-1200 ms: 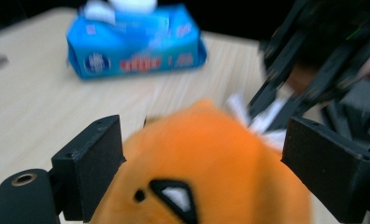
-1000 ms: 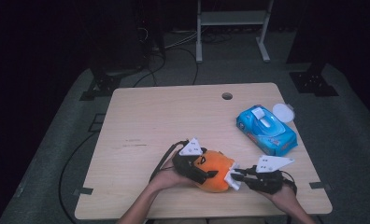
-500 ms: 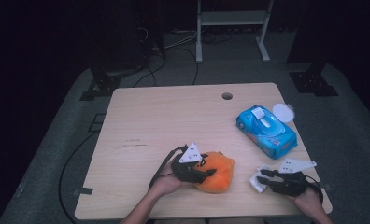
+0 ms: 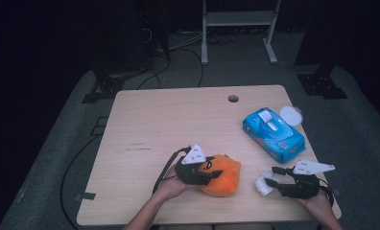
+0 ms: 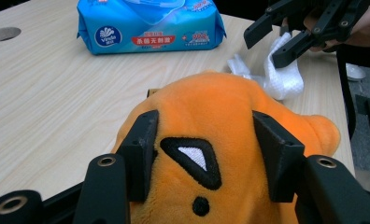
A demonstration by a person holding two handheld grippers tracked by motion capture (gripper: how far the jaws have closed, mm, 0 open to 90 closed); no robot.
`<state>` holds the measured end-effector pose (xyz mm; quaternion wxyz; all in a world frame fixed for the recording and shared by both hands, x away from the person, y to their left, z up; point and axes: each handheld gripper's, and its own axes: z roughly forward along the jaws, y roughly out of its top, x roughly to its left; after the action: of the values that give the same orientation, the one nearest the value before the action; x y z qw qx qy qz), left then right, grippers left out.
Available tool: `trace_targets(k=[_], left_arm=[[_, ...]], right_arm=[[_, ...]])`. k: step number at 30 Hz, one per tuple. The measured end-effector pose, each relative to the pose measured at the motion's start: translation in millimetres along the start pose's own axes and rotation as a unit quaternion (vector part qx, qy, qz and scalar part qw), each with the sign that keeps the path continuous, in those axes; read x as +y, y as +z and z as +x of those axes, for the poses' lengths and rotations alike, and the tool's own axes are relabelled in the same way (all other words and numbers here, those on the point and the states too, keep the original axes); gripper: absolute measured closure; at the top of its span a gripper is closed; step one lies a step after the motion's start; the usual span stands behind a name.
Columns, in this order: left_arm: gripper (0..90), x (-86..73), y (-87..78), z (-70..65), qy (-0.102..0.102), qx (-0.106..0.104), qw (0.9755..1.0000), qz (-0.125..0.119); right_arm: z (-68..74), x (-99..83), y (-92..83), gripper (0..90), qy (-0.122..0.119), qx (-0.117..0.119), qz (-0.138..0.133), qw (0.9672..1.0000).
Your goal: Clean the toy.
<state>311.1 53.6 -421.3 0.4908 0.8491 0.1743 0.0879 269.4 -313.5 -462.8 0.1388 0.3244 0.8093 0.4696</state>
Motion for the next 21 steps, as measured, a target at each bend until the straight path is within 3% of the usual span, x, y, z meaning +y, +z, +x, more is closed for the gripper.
trace_targets(k=[4, 6, 13, 21], left_arm=[[47.5, 2.5, 1.4, 0.9, -0.001, 0.004, 1.0000, -0.002], [48.0, 3.7, 1.6, 1.3, -0.003, 0.008, 1.0000, -0.004], [48.9, 6.6, -0.7, 6.9, -0.004, 0.020, 0.9997, -0.009], [49.0, 8.1, -3.7, 15.9, -0.011, 0.036, 0.9992, -0.017]], right_arm=[[0.3, 0.5, -0.7, 40.7, -0.001, 0.004, -0.003, 1.0000], [-0.7, 1.3, -2.5, 40.9, 0.014, 0.019, -0.016, 0.9996], [-1.2, 2.8, -5.4, 39.6, 0.020, 0.024, -0.032, 0.9990], [2.3, 9.0, -7.5, 38.9, 0.012, 0.031, -0.047, 0.9983]])
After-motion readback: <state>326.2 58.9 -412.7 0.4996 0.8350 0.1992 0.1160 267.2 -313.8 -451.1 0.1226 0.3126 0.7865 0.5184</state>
